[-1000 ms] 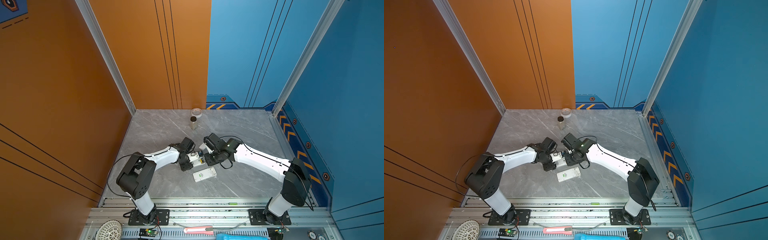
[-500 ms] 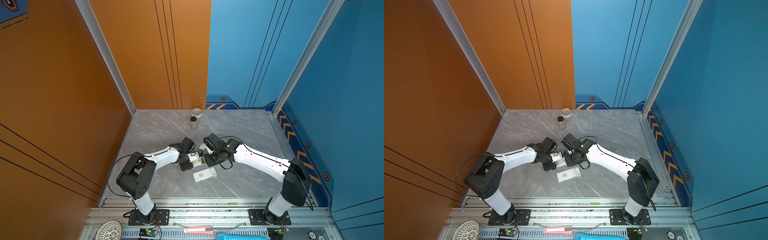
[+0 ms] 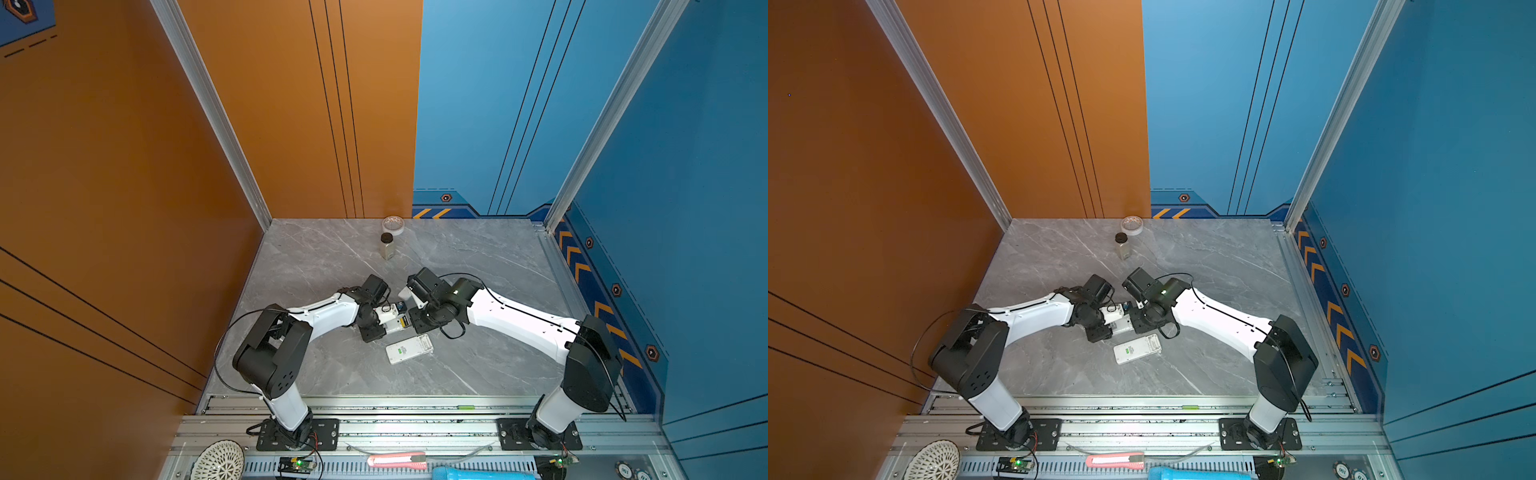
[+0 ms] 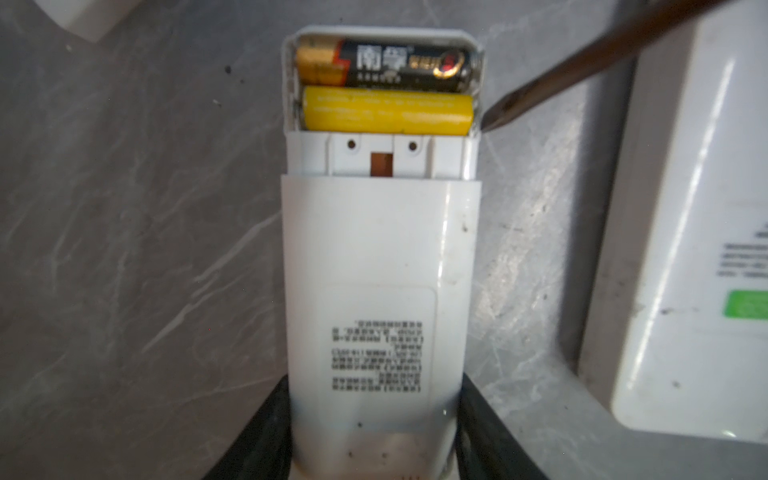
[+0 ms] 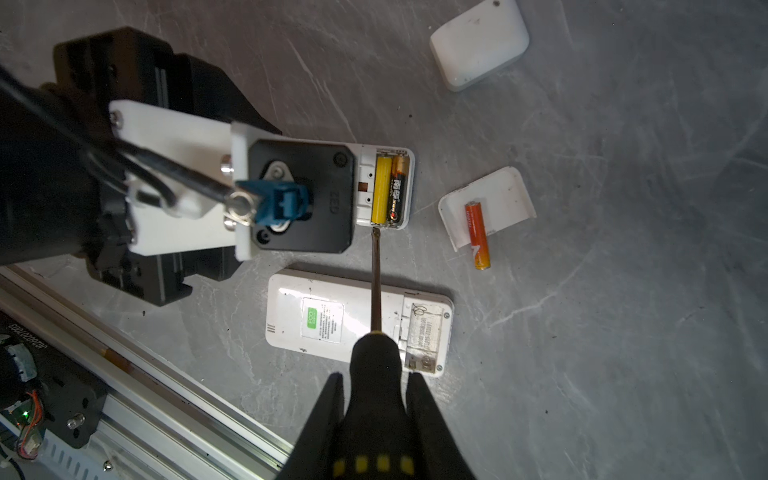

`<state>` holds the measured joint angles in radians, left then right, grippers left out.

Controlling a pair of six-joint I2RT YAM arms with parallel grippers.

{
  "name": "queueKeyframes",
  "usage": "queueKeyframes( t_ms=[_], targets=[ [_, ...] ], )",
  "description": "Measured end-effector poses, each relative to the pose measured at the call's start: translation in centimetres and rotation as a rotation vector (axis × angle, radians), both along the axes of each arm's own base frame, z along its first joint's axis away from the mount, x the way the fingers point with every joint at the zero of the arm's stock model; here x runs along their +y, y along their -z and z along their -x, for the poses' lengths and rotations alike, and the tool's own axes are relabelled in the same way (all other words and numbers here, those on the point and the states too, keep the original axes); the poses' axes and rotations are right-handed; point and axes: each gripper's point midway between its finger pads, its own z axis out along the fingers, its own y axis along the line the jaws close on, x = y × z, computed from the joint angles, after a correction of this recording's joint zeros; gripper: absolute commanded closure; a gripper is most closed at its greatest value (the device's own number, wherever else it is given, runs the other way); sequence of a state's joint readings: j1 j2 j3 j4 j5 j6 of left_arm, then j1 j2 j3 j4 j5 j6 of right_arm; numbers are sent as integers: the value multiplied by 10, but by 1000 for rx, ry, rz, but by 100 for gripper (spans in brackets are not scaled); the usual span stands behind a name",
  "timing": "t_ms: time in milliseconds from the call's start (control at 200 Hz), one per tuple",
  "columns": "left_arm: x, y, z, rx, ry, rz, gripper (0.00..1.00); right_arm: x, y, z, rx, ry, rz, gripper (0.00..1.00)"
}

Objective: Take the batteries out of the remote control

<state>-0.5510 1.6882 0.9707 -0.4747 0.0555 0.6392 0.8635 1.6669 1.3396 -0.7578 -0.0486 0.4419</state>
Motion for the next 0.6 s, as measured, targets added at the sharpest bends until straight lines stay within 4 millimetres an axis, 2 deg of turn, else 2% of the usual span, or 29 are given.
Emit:
queueKeyframes(
  t_ms=[185, 601],
  targets=[
    [0, 0, 0, 0, 0, 0, 68, 0, 3, 0, 6, 1, 7, 100],
    [0, 0, 0, -2, -1, -2, 69, -2, -5, -3, -8, 3, -6, 100]
  ],
)
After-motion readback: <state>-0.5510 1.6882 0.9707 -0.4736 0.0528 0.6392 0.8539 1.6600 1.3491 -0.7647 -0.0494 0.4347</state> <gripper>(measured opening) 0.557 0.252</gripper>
